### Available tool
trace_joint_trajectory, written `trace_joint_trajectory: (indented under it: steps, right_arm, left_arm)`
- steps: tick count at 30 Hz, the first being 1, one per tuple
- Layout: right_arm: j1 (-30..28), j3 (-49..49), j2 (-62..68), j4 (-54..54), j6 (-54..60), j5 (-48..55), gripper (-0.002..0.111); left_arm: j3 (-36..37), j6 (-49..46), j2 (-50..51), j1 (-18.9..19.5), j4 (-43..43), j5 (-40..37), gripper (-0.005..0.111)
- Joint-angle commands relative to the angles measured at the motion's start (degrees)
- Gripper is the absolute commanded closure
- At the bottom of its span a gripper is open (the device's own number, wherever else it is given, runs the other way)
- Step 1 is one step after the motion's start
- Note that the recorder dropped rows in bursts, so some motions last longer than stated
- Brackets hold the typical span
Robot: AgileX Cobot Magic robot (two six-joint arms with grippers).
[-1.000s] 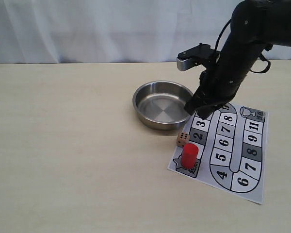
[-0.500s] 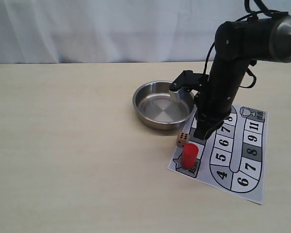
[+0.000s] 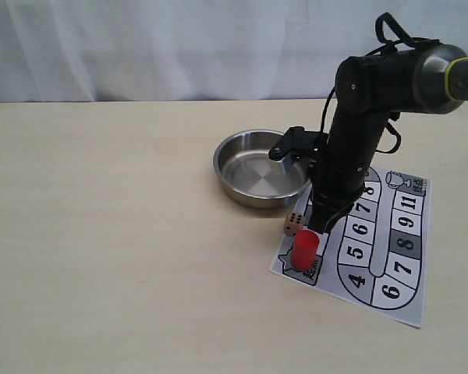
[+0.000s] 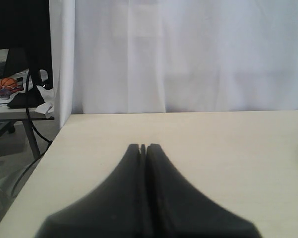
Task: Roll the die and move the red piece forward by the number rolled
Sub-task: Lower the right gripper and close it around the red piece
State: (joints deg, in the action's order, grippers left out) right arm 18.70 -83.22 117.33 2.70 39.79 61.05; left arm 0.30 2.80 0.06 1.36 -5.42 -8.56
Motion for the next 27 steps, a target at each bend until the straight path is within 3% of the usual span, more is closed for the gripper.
trace_joint_trajectory:
  steps: [1,19,27]
  right_arm:
    - [0.0,0.1,-0.1,-0.6,0.6,-1.2,0.104]
    - [0.0,0.1,-0.1,-0.6,0.5,-1.2,0.104]
    - [0.0,0.1,-3.8,-4.3,-9.0,-0.7,0.104]
  left_arm:
    - [-0.3,0.2,-0.1,0.0,0.1,0.3,0.107]
    - [-0.3,0.2,-0.1,0.0,0.1,0.3,0.107]
    - [-0.3,0.2,-0.1,0.0,0.1,0.4,0.107]
